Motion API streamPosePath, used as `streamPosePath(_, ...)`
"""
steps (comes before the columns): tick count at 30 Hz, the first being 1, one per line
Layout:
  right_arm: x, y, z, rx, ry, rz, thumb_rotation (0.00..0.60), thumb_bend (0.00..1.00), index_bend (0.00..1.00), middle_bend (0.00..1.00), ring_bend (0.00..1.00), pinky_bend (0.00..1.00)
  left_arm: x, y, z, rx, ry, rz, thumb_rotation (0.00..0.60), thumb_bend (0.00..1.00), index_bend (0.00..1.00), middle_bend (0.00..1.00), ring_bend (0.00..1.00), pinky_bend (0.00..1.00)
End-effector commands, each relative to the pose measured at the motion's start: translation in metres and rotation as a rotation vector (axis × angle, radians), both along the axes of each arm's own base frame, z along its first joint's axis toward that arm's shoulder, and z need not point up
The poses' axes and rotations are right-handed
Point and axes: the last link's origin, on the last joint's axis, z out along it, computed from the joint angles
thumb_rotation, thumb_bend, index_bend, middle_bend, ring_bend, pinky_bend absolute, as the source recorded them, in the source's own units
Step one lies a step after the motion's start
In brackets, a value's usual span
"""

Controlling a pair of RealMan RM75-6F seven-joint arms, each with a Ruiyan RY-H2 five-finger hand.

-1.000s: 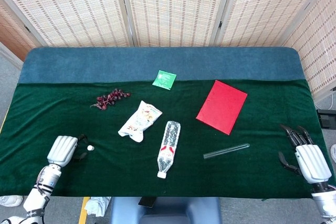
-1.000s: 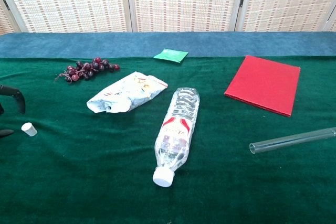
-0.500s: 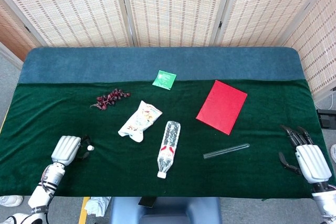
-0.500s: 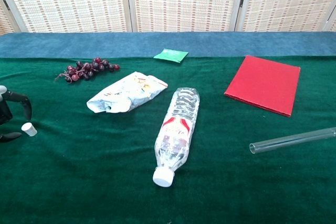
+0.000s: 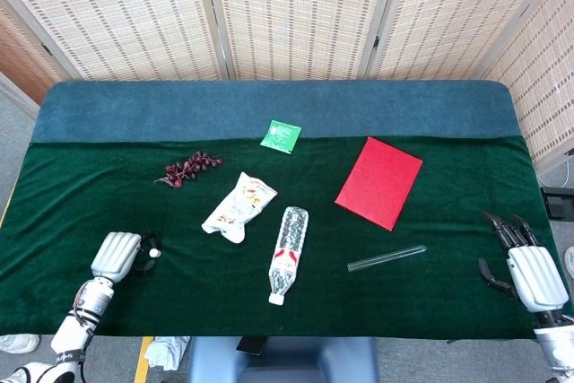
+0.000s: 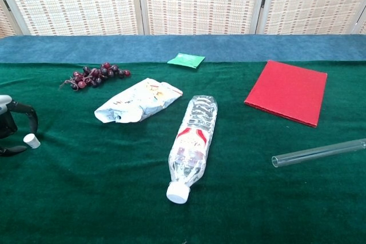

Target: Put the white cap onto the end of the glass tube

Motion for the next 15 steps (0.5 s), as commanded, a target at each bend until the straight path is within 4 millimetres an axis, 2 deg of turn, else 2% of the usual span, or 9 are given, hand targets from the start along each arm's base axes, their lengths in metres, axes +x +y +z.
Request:
streamPosePath(1,-0.0012,-0.0001,-0.0003,0.000,0.000,-0.004,0.591,0.53,0.02,0.16,0.18,0.06,-0.0003,0.0008,-0.0004,-0.001,0.004,0.000,0.600,0.35,0.52,1.00,0.91,0.80)
streamPosePath(11,-0.0012,-0.0003,-0.0002,-0.003,0.001,-0.004,0.591,0.53,0.02,0.16,0.18,0.06,-0.0020,0.0026,-0.0011,-0.005,0.010,0.006,0.600,0.35,0.53,1.00,0.91,0.80)
streamPosePath(15,-0.0013,-0.0006,-0.0004,-0.002,0.002,-0.005,0.592,0.53,0.02,0.16,0.18,0.06,-0.0018,0.0033,-0.0011,-0.006,0.008,0.007,0.600,0.39,0.53,1.00,0.91,0.80)
